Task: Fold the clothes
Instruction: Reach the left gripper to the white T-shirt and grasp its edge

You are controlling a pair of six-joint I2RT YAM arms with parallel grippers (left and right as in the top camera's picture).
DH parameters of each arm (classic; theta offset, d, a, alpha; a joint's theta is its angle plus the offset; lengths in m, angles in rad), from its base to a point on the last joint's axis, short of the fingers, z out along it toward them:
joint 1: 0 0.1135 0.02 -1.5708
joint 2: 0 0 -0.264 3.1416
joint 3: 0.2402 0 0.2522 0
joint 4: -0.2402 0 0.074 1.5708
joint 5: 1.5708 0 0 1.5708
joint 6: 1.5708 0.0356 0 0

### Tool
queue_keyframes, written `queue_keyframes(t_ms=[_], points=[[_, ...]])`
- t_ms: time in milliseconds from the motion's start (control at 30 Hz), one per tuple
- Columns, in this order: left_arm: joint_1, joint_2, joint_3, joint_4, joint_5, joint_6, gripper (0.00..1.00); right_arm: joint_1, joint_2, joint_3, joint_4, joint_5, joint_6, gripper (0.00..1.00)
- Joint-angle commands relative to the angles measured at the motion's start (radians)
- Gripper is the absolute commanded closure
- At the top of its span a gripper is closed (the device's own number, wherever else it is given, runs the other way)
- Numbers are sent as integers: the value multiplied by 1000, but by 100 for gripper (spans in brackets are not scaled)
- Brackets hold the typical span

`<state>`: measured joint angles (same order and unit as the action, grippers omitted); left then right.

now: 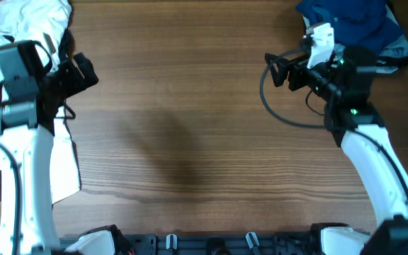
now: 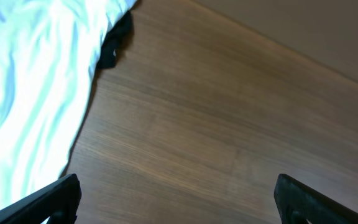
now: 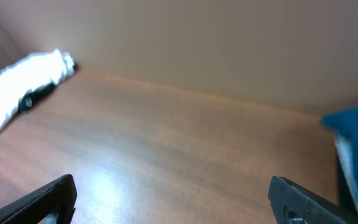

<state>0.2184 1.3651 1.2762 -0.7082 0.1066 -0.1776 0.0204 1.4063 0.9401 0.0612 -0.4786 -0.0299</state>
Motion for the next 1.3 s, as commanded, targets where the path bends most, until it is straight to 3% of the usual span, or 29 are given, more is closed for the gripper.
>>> queue_keyframes(t_ms=[0, 300, 400, 633, 933, 1267], points=[[2, 84, 18, 29, 16, 13, 0, -1, 100, 100, -99, -47, 3, 0], [3, 109, 18, 40, 16, 13, 0, -1, 122, 123, -127, -46, 16, 0], [25, 109, 18, 64, -51, 14, 0, -1, 124, 122, -125, -46, 63, 0], [286, 159, 18, 132, -52, 16, 0, 0, 124, 122, -130, -46, 57, 0], [333, 339, 18, -146, -21, 13, 7, 0, 124, 122, -182, -34, 56, 0], [309, 613, 16, -193, -18, 174, 12, 0, 124, 122, -177, -15, 57, 1]])
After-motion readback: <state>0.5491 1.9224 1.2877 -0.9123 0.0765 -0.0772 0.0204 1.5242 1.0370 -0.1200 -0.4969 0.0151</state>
